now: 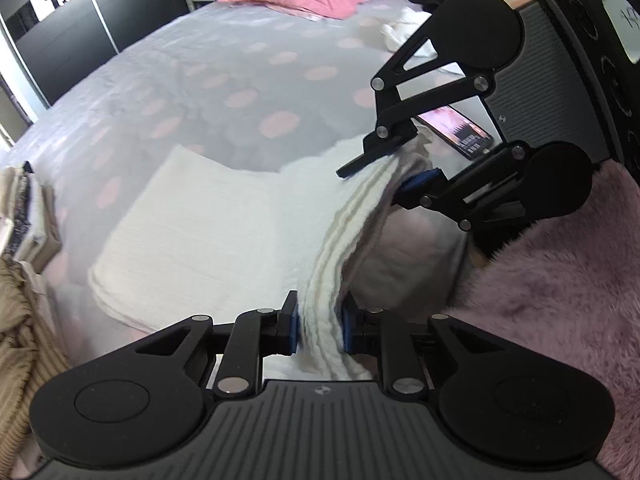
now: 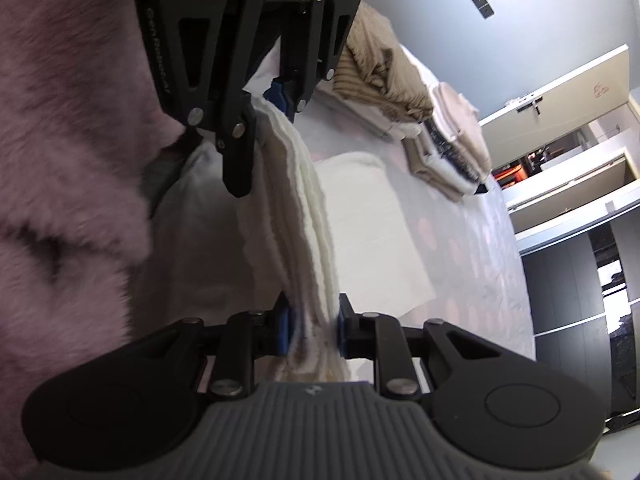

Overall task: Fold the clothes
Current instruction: 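Lift and fold the pinched edge over with both tools, then open both tools and release the folded white garment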

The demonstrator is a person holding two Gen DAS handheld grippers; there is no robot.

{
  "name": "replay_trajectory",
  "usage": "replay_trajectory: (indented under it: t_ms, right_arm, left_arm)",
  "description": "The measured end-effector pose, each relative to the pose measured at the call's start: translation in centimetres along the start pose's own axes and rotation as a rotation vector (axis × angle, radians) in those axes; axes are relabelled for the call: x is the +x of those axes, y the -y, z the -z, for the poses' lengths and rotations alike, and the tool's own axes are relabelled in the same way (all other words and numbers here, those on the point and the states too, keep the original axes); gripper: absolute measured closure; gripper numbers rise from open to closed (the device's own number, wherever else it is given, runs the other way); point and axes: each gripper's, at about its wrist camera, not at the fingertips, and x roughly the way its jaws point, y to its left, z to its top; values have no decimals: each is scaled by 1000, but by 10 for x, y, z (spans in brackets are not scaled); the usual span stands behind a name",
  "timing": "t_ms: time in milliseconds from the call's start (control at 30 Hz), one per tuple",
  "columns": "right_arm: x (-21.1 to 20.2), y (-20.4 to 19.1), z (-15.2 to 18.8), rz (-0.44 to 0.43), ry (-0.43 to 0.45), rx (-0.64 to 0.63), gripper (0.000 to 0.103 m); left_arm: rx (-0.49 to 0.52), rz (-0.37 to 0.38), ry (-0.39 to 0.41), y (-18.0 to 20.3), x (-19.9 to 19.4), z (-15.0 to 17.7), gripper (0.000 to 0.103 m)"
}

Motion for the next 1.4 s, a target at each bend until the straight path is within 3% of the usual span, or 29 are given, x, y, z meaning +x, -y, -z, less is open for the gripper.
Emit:
replay_trajectory:
  t_ms: [200,333,567,867,967,1033,1133,1233,1400]
  right_arm:
    - [27,52,-18,37,38,-46,79]
    - [64,99,-26,22,34,3,79]
    - [167,170,-32,-124,-34,174,79]
    - [290,189,-26,-260,-135,286,76]
    - [317,191,-19,-259,-159,326,63]
    - [326,193,-13,-251,-164,366,58]
    - [326,204,-3,-252,-145,454,52]
    - [315,222,8,-228,-130,557,45]
    - [286,247,26,-133,-109,724,45]
  left_arm:
    - [-5,-45,-3,-52,-6,-26,85]
    - [-27,-77,-10,-94,9,-45,85]
    - [-162,-16,-79,-182,74,-57,84]
    - [-247,-14,-192,-234,157,-42,81]
    - [-270,-36,-206,-240,171,-35,74]
    - [-299,-65,-209,-245,174,-31,62]
    - [-351,-72,-181,-252,165,-29,58]
    - [-387,-96,-153,-256,153,-28,56]
    - [-437,-163,-103,-257,132,-28,55]
